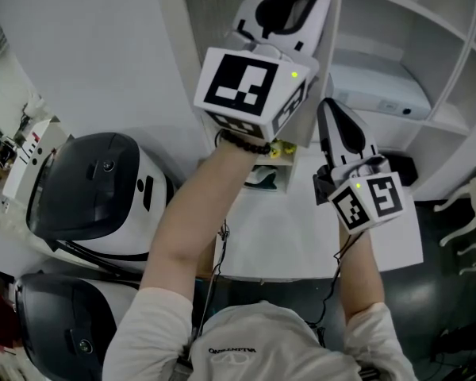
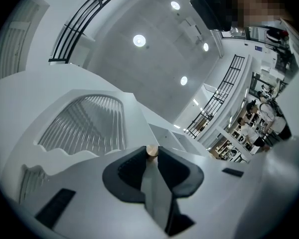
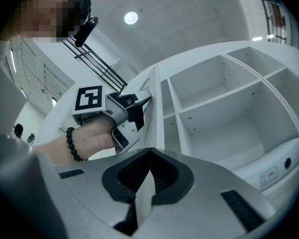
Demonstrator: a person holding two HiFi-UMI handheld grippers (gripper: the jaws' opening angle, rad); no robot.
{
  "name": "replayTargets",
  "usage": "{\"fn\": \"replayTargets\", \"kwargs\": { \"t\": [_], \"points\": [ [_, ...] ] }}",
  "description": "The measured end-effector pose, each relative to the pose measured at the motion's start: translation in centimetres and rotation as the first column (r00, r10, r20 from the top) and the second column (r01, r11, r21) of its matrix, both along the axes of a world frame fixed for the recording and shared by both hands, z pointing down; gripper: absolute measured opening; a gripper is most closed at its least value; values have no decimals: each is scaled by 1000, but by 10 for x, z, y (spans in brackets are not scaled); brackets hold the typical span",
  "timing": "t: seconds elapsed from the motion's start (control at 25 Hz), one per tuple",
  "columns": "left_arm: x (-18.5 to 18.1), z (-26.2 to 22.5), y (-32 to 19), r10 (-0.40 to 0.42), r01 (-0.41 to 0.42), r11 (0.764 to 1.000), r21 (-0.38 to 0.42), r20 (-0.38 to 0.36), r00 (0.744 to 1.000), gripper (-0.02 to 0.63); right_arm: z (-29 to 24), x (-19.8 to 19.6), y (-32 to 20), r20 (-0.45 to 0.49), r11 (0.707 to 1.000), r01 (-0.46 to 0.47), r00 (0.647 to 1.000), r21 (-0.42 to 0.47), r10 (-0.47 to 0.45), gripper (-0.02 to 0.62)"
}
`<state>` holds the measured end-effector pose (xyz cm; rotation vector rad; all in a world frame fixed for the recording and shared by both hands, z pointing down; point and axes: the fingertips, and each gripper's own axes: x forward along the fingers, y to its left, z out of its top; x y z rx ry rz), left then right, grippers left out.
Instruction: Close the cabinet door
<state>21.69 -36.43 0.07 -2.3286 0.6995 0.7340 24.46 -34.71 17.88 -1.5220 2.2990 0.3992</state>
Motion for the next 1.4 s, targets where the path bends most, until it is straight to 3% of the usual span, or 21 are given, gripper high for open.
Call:
{"fn": "replayTargets", "kwargs": {
  "t": [1.4],
  "points": [
    [37,0,-61,-165,173,984,-50,133,977,81,26,18,-51,11,998,-13,1000,-61,14,11]
  ]
}}
